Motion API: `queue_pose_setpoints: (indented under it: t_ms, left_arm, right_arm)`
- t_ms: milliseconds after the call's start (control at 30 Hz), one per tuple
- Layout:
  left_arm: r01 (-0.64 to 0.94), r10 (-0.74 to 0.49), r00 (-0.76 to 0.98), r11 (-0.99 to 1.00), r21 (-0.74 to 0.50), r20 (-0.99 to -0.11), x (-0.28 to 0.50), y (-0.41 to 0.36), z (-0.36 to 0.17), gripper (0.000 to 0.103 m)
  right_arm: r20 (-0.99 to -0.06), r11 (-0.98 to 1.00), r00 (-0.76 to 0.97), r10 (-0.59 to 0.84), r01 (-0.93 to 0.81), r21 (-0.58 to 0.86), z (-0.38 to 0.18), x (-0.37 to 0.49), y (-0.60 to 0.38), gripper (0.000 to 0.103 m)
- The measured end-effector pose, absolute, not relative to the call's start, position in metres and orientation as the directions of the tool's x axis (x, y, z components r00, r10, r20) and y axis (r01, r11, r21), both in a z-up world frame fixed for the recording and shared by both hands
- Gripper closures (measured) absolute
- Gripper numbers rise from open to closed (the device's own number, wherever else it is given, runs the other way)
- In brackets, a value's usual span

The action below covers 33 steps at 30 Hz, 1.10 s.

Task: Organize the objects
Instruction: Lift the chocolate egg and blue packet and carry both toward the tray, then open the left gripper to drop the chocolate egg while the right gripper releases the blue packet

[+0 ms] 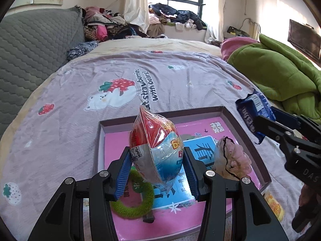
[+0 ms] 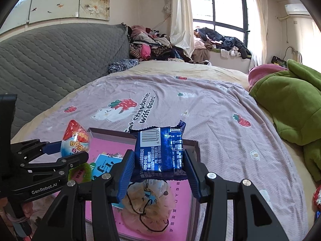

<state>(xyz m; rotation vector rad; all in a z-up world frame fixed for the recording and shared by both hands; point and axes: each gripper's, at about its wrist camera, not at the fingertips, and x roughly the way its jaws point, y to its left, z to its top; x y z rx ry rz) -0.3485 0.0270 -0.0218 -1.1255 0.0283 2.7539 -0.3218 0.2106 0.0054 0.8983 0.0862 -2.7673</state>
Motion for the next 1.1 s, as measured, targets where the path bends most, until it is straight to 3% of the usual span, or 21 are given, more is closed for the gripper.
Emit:
queue_pose_setpoints:
  t_ms: [1100]
  left_arm:
    - [-0.187,0.127,-0.601,-0.982,-0.016,-0.789,-0.370,0.048,-0.082,0.051]
  right_arm:
    - [-0.758,-0.981,-0.639,-0.132,0.195,0.006,-0.071,-0.363,0.209,0.053]
